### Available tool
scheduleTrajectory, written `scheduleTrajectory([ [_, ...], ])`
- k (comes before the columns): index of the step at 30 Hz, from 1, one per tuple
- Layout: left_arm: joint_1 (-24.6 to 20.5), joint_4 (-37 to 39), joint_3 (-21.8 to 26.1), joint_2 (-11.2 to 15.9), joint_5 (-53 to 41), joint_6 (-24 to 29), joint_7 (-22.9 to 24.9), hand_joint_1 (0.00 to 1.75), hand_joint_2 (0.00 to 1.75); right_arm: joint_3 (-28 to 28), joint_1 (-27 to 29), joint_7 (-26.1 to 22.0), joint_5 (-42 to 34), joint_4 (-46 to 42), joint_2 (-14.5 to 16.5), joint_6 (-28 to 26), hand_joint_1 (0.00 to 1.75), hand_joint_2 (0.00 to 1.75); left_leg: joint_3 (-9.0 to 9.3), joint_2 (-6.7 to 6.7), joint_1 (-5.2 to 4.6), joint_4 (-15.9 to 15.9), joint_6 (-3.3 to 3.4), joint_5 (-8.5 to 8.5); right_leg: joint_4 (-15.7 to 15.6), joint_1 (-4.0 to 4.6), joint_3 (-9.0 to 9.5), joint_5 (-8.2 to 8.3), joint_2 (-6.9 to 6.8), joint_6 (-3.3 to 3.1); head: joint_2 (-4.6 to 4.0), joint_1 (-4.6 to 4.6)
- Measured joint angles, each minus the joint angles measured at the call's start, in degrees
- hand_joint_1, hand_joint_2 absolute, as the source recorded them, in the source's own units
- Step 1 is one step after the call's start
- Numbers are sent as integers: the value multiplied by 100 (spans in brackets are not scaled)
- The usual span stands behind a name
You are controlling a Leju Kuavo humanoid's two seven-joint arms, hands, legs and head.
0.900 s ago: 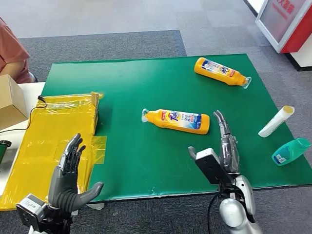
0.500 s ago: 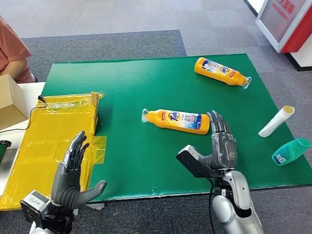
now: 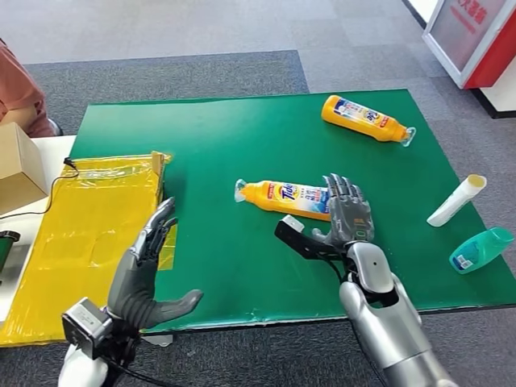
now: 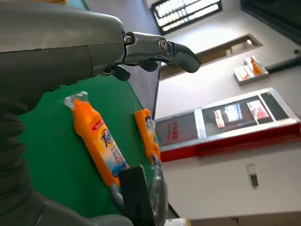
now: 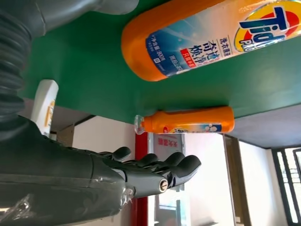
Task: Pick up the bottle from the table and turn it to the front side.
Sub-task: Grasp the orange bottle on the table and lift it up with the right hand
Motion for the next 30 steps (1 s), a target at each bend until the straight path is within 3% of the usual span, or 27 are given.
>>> scheduleTrajectory([
  [7, -749, 411, -589, 5, -179, -50, 107, 0, 175, 258, -941, 64, 119, 1261, 2, 382, 0, 175, -1, -1, 0, 0, 2, 13, 0, 0, 1, 11, 0, 1, 0, 0],
  [16, -1298, 827, -1022, 2, -195, -105, 123, 0, 175, 528, -1873, 61, 178, 2597, 66, 741, 0, 175, -10, 0, -2, 2, -1, 19, 1, -1, -8, 18, -1, -2, 0, 0],
  [30, -1444, 1050, -1134, -2, -34, -109, 105, 0, 175, 673, -2200, -36, 184, 3307, 126, 850, 0, 175, -11, -1, -2, 2, -1, 19, 1, -1, -9, 18, -1, -2, 0, 0],
])
